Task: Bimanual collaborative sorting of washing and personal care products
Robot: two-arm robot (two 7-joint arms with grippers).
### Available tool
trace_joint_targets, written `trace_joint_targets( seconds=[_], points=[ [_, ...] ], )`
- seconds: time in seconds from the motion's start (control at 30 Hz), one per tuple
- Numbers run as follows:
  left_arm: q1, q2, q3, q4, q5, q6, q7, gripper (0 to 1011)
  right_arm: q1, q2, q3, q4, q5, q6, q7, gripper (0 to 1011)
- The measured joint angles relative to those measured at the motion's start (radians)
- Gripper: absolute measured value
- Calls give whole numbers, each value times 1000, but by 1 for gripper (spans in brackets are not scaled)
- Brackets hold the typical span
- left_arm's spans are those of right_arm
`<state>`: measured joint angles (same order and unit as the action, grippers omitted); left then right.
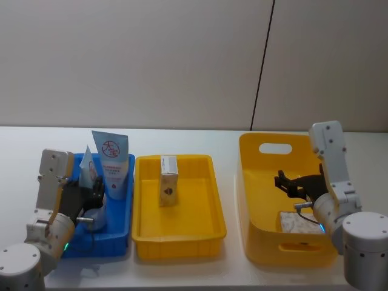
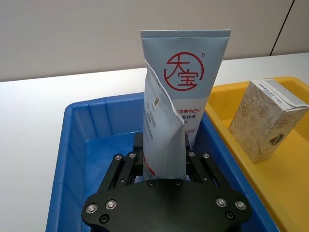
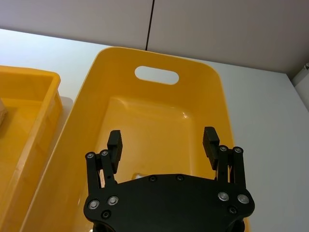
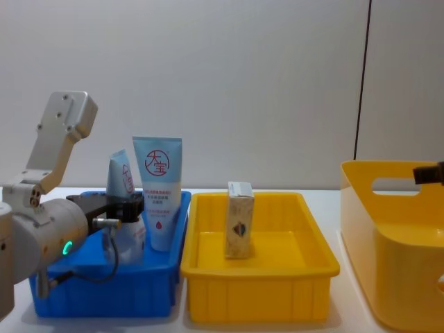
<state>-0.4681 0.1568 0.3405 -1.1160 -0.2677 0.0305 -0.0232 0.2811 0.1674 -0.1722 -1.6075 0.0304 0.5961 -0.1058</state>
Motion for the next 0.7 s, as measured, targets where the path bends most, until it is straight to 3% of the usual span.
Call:
trace_joint_targets(
  seconds=[0.7],
  points=[
    [-1, 0, 0, 1, 0, 0, 0, 309, 0, 0, 0, 0, 0, 0, 0, 1004]
  ],
)
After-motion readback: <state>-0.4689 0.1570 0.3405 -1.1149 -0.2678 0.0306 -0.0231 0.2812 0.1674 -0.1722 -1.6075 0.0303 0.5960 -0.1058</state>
